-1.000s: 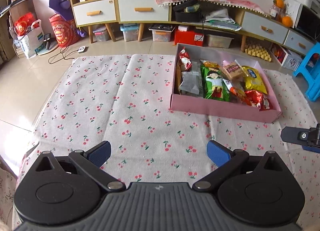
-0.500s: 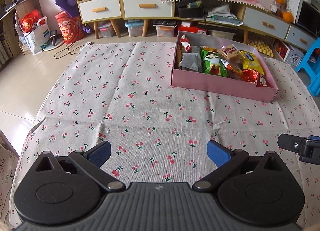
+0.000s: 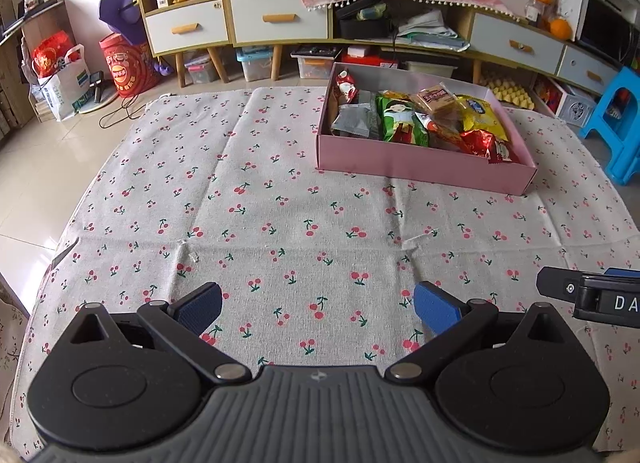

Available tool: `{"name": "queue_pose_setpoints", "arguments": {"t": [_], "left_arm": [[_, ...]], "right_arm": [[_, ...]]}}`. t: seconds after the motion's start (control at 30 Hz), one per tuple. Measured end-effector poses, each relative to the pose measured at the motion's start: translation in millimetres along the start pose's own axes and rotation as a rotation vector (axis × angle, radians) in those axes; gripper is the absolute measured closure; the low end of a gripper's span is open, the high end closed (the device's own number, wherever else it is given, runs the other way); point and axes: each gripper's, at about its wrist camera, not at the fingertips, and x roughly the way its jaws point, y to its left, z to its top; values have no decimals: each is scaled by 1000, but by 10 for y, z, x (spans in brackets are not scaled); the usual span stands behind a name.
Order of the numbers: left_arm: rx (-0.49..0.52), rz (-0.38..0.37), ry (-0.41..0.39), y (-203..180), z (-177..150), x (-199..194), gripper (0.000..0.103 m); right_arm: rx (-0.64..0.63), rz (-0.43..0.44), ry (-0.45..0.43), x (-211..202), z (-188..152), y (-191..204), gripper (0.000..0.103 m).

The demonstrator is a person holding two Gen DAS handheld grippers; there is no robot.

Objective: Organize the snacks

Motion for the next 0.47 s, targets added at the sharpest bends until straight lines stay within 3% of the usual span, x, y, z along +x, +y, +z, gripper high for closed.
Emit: {"name": "queue_pose_setpoints", "arguments": {"t": [0.47], "left_arm": [[12, -22, 2, -34, -6, -12, 2]], "right_arm": [[-23, -7, 9, 27, -24, 25, 8]]}}
